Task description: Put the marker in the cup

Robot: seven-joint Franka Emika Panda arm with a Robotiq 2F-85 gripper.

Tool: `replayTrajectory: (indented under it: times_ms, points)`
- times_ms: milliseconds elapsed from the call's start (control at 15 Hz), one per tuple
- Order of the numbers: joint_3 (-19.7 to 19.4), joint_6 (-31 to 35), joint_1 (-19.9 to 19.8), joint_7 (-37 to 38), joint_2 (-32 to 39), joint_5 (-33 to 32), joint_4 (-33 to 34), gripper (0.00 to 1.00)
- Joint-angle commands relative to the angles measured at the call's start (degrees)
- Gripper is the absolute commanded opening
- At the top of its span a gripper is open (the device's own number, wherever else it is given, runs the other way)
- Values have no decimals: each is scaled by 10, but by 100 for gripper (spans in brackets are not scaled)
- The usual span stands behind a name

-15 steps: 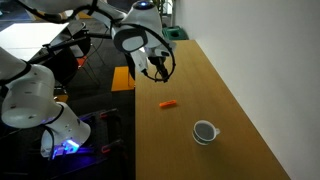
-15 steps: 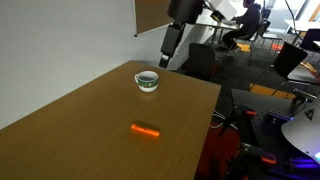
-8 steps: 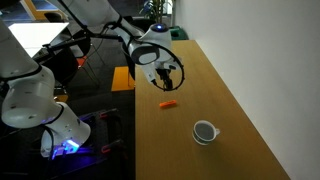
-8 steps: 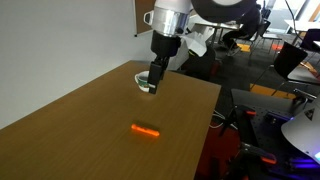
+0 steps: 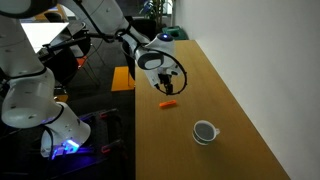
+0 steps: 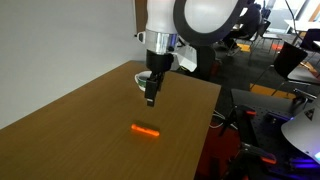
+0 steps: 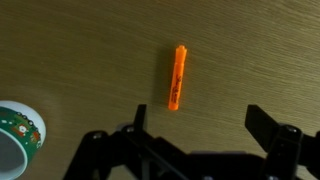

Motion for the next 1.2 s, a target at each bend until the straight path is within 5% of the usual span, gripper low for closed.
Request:
replayTrajectory:
  times_ms: [0,1133]
  points:
    - [6,-2,-6,2,-1,-3,1,100]
    - [2,40,8,49,166,-48,96,100]
